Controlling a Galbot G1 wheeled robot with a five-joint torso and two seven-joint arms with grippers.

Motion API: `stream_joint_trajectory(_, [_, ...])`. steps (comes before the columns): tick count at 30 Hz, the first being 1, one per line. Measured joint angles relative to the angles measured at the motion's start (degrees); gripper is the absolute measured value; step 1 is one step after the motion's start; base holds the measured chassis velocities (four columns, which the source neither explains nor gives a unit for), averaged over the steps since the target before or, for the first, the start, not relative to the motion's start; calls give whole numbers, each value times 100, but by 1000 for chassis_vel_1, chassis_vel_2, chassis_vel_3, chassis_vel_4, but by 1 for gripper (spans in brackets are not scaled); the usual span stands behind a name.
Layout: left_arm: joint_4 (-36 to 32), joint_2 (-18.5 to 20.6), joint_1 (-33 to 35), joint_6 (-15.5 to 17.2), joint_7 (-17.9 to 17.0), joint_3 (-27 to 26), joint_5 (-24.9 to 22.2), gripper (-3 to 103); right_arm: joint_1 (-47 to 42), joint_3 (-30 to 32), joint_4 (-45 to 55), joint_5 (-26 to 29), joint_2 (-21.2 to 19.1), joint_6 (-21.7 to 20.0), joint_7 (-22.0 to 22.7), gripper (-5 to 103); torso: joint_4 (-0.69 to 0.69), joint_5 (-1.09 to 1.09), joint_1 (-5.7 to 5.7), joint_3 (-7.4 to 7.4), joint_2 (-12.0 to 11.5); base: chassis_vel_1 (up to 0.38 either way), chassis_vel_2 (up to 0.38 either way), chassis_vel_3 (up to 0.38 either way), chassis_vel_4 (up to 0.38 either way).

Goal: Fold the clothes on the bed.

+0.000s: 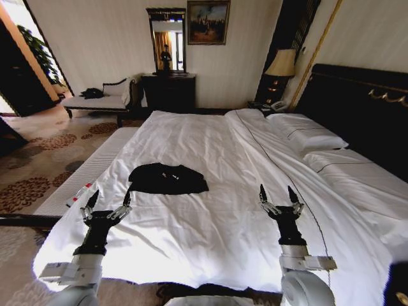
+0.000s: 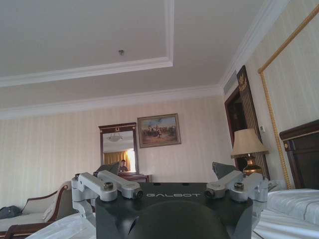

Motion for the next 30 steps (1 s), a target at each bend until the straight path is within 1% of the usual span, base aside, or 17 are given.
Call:
stream_joint_trajectory(15, [113,-1,-66,10,-12,21,-7,100,77,-34,-106,-69,15,12,-36,100,0,0,0,0,0,26,69,-21,-65])
stream_joint_trajectory(30, [165,-4,-106,10,-14,34,-4,100,125,-39,-152,-53,1,5,-25,100,0,0,0,0,0,75,68,-75,-79])
